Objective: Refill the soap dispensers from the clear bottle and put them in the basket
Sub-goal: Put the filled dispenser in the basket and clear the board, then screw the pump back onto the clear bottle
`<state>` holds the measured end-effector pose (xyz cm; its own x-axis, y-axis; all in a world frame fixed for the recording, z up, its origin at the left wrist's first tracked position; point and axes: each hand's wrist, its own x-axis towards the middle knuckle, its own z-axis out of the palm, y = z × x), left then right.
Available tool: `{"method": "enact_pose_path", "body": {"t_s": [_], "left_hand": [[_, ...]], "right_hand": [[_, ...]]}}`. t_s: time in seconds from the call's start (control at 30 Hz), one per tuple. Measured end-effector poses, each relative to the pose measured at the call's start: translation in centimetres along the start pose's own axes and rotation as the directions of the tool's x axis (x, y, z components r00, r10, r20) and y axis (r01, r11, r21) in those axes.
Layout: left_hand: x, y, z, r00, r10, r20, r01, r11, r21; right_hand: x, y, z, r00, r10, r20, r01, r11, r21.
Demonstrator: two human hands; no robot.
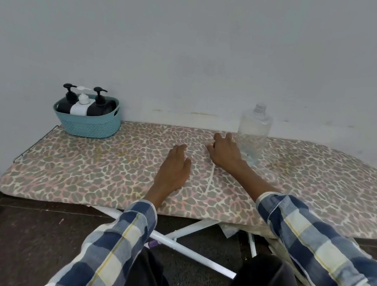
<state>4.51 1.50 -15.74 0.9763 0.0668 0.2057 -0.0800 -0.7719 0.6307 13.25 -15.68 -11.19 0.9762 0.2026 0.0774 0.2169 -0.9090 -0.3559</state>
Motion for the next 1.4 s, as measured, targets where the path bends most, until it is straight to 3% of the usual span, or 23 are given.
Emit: {"method": "enact_pose_path", "body": {"t_s": [0.17, 0.33, 0.5, 0.67, 0.83, 0.93, 1.03, 1.1, 1.2, 1.4], "left_hand": [[-0.1, 0.2, 0.0, 1.000, 0.022, -0.010, -0.022, 0.999, 0.030], [-0.2, 0.3, 0.1, 0.998, 0.047, -0.034, -0.045, 0.998, 0.053], [0.0, 0.3, 0.2, 0.997, 0.017, -0.069, -0.014, 0.999, 0.035], [0.2, 1.0, 0.2, 0.995, 0.028, -0.099, -0.019, 0.996, 0.089], [2.2, 5.8, 0.7, 0.986, -0.005, -0.168, -0.005, 0.998, -0.059], [4.0, 10.6, 1.4, 0.989, -0.004, -0.150, -0.028, 0.977, -0.212], [5.4, 13.8, 2.4, 0.991, 0.071, -0.110, -0.096, 0.963, -0.250], [6.0, 15.1, 3.4, 0.988, 0.151, -0.028, -0.153, 0.960, -0.234], [6.6, 17.3, 4.8, 0.992, 0.117, 0.048, -0.099, 0.956, -0.275], [8.1, 18.6, 7.6, 0.991, 0.045, -0.123, -0.092, 0.908, -0.408]], "right_hand": [[1.2, -0.1, 0.6, 1.000, 0.008, -0.008, -0.008, 1.000, -0.002], [0.9, -0.3, 0.1, 0.989, -0.069, -0.133, 0.093, 0.979, 0.182], [-0.6, -0.9, -3.4, 0.948, -0.120, -0.296, 0.244, 0.870, 0.429], [-2.0, -0.7, -8.8, 0.877, -0.087, -0.472, 0.373, 0.741, 0.558], [-3.6, 1.3, -13.6, 0.816, 0.015, -0.578, 0.427, 0.660, 0.619], [-4.2, 3.4, -15.5, 0.778, 0.124, -0.616, 0.423, 0.622, 0.659], [-4.7, 6.2, -17.0, 0.743, 0.225, -0.630, 0.413, 0.586, 0.697], [-5.1, 8.2, -17.8, 0.730, 0.305, -0.612, 0.397, 0.540, 0.743], [-5.7, 11.0, -18.6, 0.720, 0.431, -0.544, 0.361, 0.436, 0.824], [-6.5, 15.2, -19.2, 0.696, 0.579, -0.426, 0.339, 0.257, 0.905]]}}
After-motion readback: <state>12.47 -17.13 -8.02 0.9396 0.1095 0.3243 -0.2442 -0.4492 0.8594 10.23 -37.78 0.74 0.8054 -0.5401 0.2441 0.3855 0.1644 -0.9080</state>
